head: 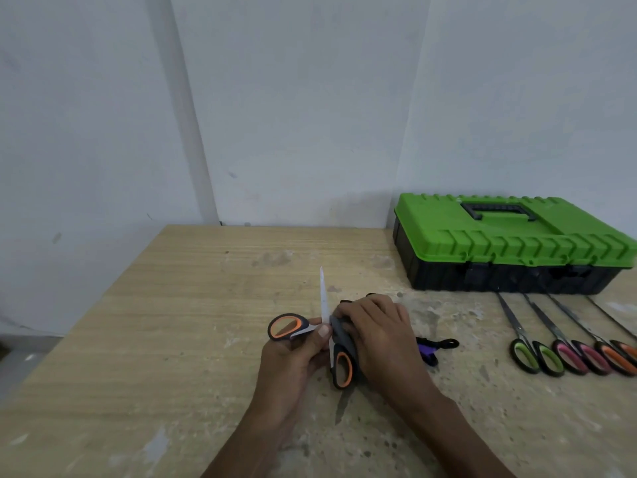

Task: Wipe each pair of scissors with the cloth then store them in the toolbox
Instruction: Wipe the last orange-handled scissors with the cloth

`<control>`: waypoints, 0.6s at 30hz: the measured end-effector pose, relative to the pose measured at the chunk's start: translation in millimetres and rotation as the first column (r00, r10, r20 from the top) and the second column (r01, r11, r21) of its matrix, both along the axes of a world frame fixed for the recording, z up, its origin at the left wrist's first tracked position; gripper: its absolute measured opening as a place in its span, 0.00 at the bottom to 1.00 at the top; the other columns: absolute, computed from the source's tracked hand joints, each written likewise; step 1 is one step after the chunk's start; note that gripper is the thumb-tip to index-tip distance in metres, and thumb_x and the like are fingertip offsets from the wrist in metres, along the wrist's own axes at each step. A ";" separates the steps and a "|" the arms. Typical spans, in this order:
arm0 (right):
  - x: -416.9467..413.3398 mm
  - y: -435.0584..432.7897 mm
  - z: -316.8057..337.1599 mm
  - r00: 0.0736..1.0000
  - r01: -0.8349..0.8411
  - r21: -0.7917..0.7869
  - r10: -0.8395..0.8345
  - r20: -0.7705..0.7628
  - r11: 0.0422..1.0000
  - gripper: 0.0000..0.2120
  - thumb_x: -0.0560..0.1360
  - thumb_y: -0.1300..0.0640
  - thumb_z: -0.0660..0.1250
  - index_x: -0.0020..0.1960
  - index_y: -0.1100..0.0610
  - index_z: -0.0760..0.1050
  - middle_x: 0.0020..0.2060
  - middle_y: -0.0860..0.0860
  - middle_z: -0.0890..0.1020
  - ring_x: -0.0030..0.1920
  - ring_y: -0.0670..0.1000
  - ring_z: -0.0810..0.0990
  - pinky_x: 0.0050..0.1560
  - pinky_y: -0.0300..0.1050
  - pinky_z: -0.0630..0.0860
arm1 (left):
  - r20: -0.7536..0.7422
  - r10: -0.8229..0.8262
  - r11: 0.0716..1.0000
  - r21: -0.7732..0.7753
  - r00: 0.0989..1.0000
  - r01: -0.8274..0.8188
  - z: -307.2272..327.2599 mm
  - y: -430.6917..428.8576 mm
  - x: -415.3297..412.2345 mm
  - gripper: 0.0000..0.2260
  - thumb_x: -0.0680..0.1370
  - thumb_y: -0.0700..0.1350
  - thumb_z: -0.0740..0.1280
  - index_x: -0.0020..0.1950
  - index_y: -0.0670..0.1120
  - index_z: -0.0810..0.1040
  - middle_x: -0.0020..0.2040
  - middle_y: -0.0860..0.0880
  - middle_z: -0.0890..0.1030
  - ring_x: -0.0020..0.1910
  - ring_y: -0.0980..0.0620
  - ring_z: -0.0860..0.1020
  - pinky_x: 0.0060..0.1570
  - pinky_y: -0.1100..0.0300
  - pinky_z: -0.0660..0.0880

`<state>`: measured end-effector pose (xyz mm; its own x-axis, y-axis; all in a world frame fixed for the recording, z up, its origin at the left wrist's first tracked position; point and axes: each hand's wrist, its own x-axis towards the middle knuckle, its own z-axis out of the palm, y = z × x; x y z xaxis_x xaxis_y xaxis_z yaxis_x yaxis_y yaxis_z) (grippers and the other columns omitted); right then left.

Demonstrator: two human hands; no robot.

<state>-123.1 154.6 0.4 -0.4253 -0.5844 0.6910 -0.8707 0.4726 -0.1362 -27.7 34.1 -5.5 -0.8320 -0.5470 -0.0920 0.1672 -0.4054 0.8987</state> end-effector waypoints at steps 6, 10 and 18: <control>-9.2 4.7 -4.8 0.994 -0.050 0.017 0.048 0.103 0.999 0.06 0.77 0.49 0.63 0.49 0.49 0.77 0.42 0.41 0.75 0.48 0.47 0.71 0.46 0.40 0.57 | -0.006 -0.050 0.997 -0.052 0.999 0.050 1.3 0.6 2.4 0.07 0.78 0.35 0.69 0.47 0.41 0.88 0.50 0.38 0.87 0.50 0.42 0.86 0.46 0.54 0.82; -15.5 8.4 -8.8 0.990 -0.064 0.004 0.063 0.127 0.998 0.06 0.75 0.57 0.66 0.50 0.49 0.77 0.41 0.41 0.76 0.48 0.46 0.71 0.46 0.41 0.56 | -0.005 -0.046 0.997 -0.056 0.999 0.046 0.5 -0.3 2.3 0.06 0.77 0.35 0.70 0.51 0.37 0.86 0.50 0.37 0.87 0.51 0.41 0.86 0.46 0.55 0.82; -32.4 36.6 -3.9 0.958 0.160 -0.220 -0.097 0.271 0.962 0.10 0.75 0.53 0.56 0.51 0.46 0.74 0.46 0.37 0.73 0.50 0.42 0.68 0.51 0.41 0.56 | -0.039 0.046 0.988 0.150 0.998 -0.039 0.3 -9.4 2.7 0.04 0.75 0.35 0.70 0.47 0.35 0.83 0.41 0.41 0.85 0.39 0.50 0.84 0.40 0.59 0.83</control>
